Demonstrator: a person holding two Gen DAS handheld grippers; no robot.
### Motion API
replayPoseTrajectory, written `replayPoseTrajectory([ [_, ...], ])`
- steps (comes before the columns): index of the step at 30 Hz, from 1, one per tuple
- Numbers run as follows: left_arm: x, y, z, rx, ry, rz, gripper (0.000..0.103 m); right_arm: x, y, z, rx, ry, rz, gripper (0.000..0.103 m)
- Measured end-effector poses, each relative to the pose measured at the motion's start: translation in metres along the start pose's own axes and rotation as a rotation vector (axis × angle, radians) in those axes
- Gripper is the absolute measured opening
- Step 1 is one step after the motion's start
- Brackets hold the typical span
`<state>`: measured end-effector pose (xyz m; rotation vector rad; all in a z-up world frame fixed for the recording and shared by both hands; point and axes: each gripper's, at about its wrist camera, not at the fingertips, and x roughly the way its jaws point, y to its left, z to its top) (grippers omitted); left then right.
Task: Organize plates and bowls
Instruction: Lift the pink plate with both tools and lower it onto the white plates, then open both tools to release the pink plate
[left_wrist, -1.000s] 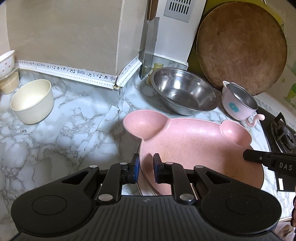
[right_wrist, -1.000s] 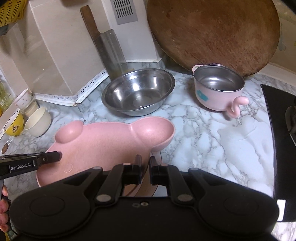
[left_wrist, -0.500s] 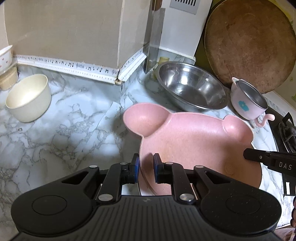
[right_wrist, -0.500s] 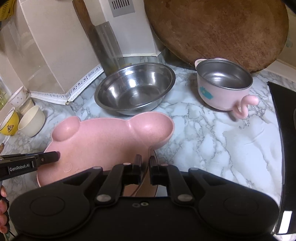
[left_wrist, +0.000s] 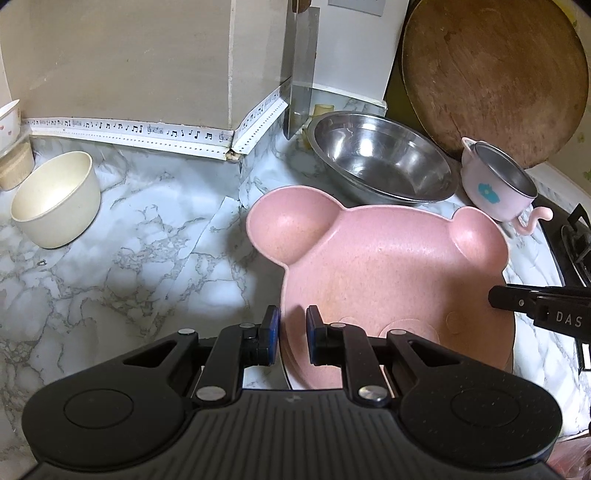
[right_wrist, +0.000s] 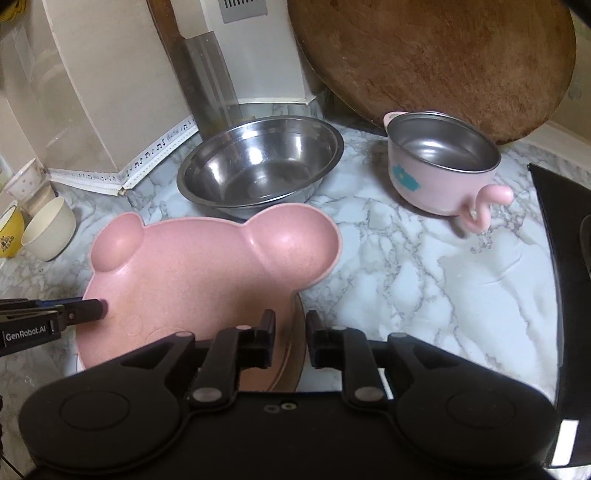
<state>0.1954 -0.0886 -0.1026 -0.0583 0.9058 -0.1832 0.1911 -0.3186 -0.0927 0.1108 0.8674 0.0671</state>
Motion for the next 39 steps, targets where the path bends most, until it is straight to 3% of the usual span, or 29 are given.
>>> replayPoseTrajectory([
  [8, -0.012, 0.002, -0.003, 0.016, -0.024, -0.01, 0.015, -0.013, 0.006, -0.002, -0.034, -0.008, 0.0, 0.024],
  [17, -0.038, -0.006, -0.005, 0.062, -0.082, -0.035, 0.016, -0.035, 0.027, -0.003, -0.112, -0.044, 0.022, 0.037],
  [19, -0.043, -0.008, -0.005, 0.077, -0.101, -0.032, 0.024, -0.04, 0.033, -0.003, -0.127, -0.053, 0.033, 0.043],
  [21, -0.048, -0.008, -0.006, 0.078, -0.116, -0.026, 0.047, -0.046, 0.038, -0.002, -0.14, -0.065, 0.04, 0.05],
  [23, -0.054, -0.008, -0.005, 0.074, -0.141, -0.024, 0.056, -0.052, 0.044, 0.0, -0.152, -0.08, 0.049, 0.057],
  [27, -0.066, -0.01, -0.002, 0.087, -0.179, -0.032, 0.057, -0.063, 0.054, 0.005, -0.173, -0.11, 0.055, 0.07],
  [30, -0.077, -0.01, -0.001, 0.081, -0.214, -0.04, 0.069, -0.07, 0.061, 0.008, -0.191, -0.131, 0.057, 0.081],
  [36, -0.092, -0.009, 0.003, 0.076, -0.259, -0.06, 0.074, -0.085, 0.072, 0.013, -0.203, -0.176, 0.029, 0.103],
  [39, -0.095, -0.009, 0.005, 0.076, -0.278, -0.051, 0.078, -0.092, 0.075, 0.014, -0.214, -0.2, 0.014, 0.103],
])
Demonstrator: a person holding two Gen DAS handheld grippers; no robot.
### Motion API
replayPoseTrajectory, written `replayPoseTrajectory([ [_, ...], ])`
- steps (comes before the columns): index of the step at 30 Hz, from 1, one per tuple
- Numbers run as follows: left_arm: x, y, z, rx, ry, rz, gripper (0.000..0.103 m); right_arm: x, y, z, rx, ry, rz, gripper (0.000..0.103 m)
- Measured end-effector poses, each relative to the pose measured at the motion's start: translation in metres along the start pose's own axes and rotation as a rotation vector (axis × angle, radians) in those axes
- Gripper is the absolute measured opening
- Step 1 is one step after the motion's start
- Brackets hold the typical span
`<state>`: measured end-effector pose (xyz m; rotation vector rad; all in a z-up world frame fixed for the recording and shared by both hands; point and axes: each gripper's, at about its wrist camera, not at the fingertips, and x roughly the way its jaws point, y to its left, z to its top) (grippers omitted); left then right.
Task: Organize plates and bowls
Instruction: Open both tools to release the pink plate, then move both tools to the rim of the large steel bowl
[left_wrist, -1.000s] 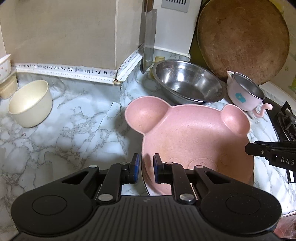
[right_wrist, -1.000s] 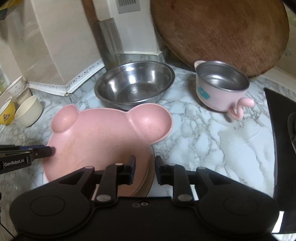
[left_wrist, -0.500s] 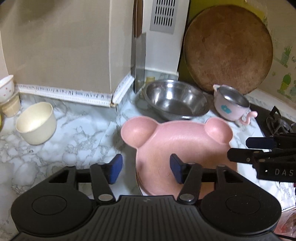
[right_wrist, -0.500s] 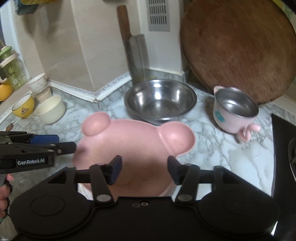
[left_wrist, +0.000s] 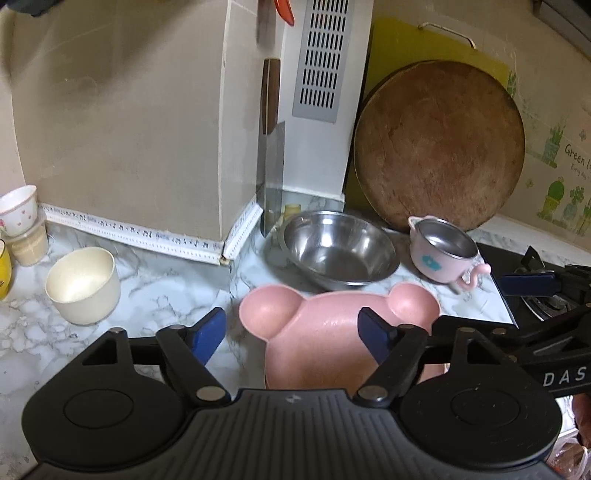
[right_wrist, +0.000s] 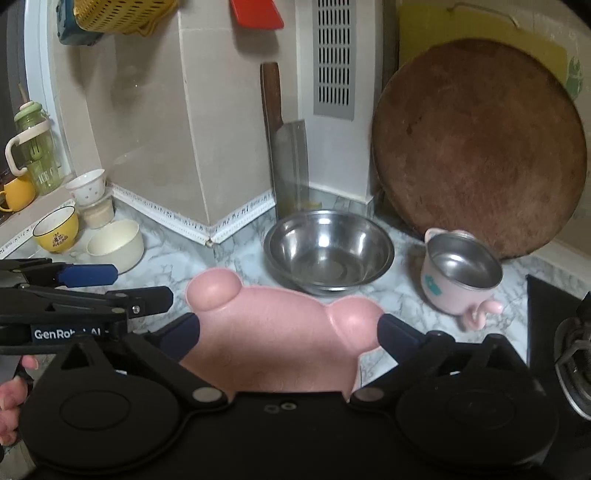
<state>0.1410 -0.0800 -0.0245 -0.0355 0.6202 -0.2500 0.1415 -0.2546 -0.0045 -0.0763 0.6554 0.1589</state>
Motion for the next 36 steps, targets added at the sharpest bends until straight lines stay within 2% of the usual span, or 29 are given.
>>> replayPoseTrajectory([
  [7, 0.011, 0.0, 0.021, -0.005, 0.01, -0.012, 0.078, 0.003, -0.007, 0.016, -0.006, 0.008, -0.044, 0.103],
  [14, 0.049, 0.0, 0.048, -0.029, 0.098, -0.005, 0.078, 0.026, -0.033, 0.037, 0.045, 0.04, -0.069, 0.103],
  [18, 0.069, 0.001, 0.06, -0.048, 0.118, -0.01, 0.078, 0.045, -0.047, 0.048, 0.051, 0.059, -0.091, 0.103],
  [23, 0.091, -0.006, 0.071, -0.026, 0.117, 0.005, 0.078, 0.074, -0.066, 0.062, 0.073, 0.099, -0.088, 0.103],
  [29, 0.125, -0.009, 0.083, -0.052, 0.165, 0.013, 0.078, 0.109, -0.083, 0.077, 0.103, 0.138, -0.098, 0.103],
  [36, 0.168, -0.015, 0.095, -0.03, 0.21, 0.05, 0.078, 0.157, -0.104, 0.089, 0.161, 0.224, -0.091, 0.096],
])
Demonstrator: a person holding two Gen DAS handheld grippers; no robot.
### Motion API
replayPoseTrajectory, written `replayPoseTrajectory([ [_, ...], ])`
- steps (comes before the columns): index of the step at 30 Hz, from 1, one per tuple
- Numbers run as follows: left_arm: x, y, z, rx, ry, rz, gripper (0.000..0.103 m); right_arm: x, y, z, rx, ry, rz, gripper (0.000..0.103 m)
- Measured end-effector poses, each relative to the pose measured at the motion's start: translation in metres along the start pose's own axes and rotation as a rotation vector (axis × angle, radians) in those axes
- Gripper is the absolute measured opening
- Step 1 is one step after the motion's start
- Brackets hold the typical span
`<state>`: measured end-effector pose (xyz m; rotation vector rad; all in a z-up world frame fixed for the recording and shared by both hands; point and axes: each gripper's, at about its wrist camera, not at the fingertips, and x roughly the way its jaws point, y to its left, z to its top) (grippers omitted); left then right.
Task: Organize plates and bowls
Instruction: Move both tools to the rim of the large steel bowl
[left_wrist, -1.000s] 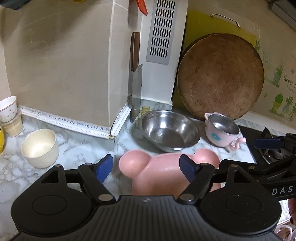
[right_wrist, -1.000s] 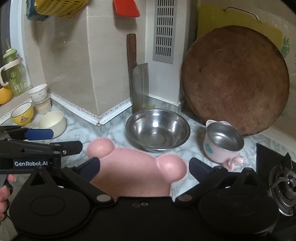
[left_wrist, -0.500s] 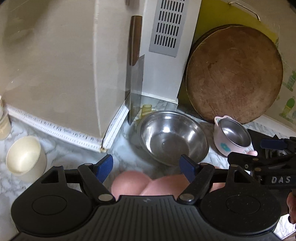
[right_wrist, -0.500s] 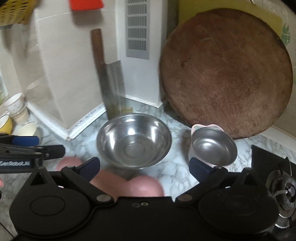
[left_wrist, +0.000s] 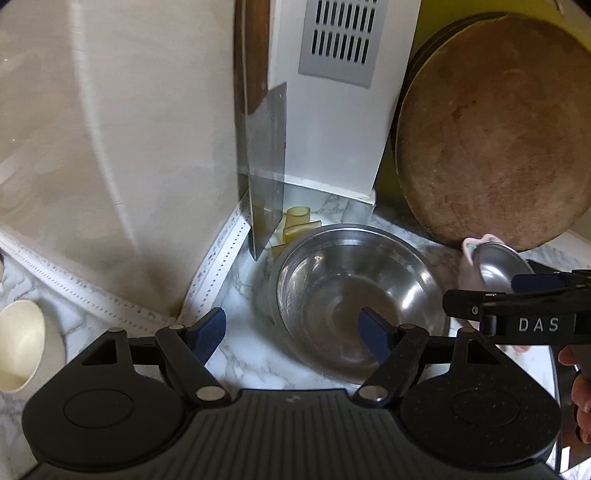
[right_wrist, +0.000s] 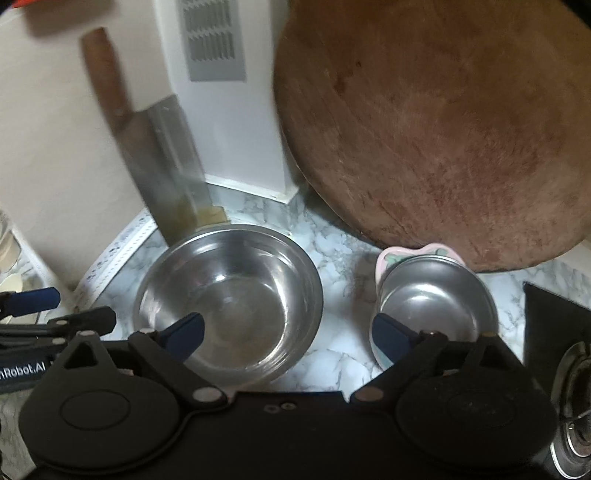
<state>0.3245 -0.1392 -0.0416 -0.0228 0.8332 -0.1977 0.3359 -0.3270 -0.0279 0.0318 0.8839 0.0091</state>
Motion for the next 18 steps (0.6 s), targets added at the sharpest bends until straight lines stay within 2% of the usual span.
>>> replayPoseTrajectory([
  [2, 0.009, -0.002, 0.002, 0.006, -0.003, 0.008, 0.078, 0.012, -0.007, 0.004, 0.035, 0.036, 0.026, 0.093],
  [4, 0.019, -0.005, 0.005, 0.01, 0.009, 0.014, 0.078, 0.022, -0.012, 0.006, 0.066, 0.064, 0.038, 0.085],
  [6, 0.028, -0.007, 0.007, 0.008, 0.023, 0.016, 0.078, 0.032, -0.015, 0.008, 0.085, 0.086, 0.038, 0.084],
  [9, 0.043, -0.008, 0.01, 0.003, 0.039, 0.012, 0.078, 0.046, -0.018, 0.01, 0.108, 0.116, 0.038, 0.075],
  [14, 0.065, -0.009, 0.011, -0.014, 0.078, 0.021, 0.078, 0.063, -0.022, 0.012, 0.125, 0.142, 0.044, 0.073],
  [18, 0.08, -0.009, 0.01, -0.009, 0.107, 0.023, 0.067, 0.075, -0.025, 0.01, 0.139, 0.173, 0.043, 0.063],
])
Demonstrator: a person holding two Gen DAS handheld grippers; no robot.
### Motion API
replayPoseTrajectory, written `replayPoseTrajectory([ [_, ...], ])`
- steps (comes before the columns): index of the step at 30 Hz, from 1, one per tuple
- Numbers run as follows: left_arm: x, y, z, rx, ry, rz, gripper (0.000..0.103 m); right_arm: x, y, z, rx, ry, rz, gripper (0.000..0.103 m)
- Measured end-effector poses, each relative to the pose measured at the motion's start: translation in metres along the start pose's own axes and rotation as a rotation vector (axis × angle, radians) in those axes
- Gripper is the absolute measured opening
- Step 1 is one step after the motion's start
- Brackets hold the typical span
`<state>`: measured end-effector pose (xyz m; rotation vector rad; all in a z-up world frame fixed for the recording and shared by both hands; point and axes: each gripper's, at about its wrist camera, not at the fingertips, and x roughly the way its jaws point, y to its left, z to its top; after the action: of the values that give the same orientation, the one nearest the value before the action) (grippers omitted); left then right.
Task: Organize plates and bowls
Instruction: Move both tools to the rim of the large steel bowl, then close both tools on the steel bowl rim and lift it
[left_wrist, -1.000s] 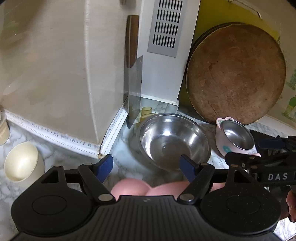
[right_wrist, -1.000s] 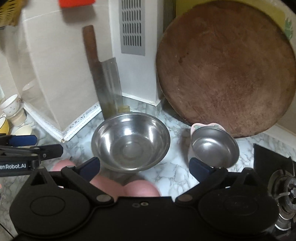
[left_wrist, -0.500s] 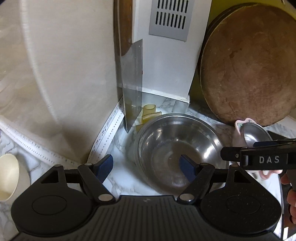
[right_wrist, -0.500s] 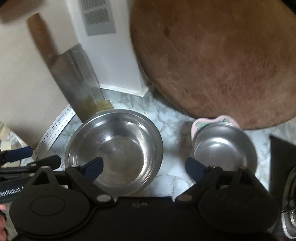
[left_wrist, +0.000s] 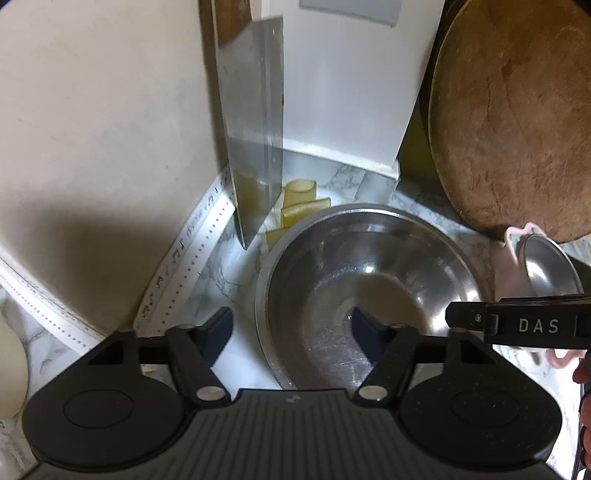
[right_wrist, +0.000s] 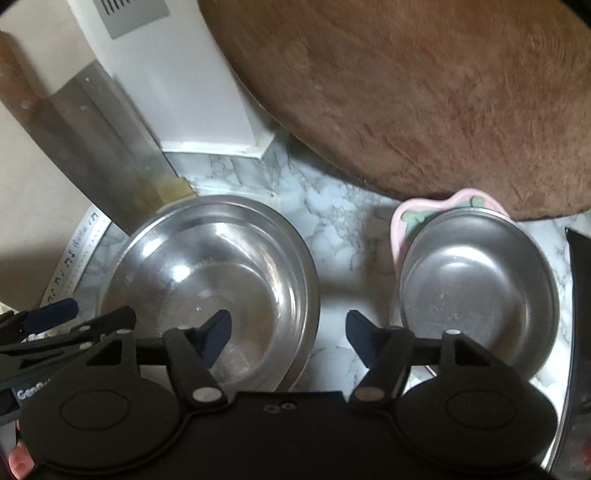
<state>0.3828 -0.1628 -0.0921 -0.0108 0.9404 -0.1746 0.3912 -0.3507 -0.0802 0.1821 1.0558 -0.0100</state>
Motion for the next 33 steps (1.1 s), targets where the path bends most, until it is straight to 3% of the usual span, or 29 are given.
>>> replayPoseTrajectory([
  [5, 0.009, 0.004, 0.002, -0.028, 0.01, 0.005, 0.065, 0.01, -0.009, -0.002, 0.042, 0.02, 0.008, 0.046],
  [7, 0.013, 0.005, 0.002, -0.031, 0.021, 0.008, 0.056, 0.011, -0.012, -0.002, 0.054, 0.021, 0.014, 0.037],
  [10, 0.017, 0.01, 0.001, -0.061, 0.031, 0.004, 0.051, 0.012, -0.014, -0.002, 0.064, 0.021, 0.025, 0.035],
  [14, 0.017, 0.017, 0.002, -0.101, 0.038, -0.022, 0.033, 0.009, -0.015, -0.002, 0.068, 0.014, 0.039, 0.028],
  [16, 0.017, 0.017, 0.001, -0.107, 0.033, -0.022, 0.03, 0.006, -0.017, -0.002, 0.07, 0.008, 0.038, 0.022],
  [18, 0.016, 0.018, 0.001, -0.104, 0.029, -0.009, 0.019, 0.004, -0.018, -0.002, 0.076, 0.004, 0.042, 0.014],
  [21, 0.017, 0.02, 0.001, -0.104, 0.031, -0.001, 0.012, 0.003, -0.019, -0.003, 0.078, -0.004, 0.036, 0.012],
  [33, -0.022, 0.019, -0.002, -0.104, -0.026, -0.036, 0.012, -0.03, -0.019, -0.011, 0.062, -0.081, 0.046, 0.011],
])
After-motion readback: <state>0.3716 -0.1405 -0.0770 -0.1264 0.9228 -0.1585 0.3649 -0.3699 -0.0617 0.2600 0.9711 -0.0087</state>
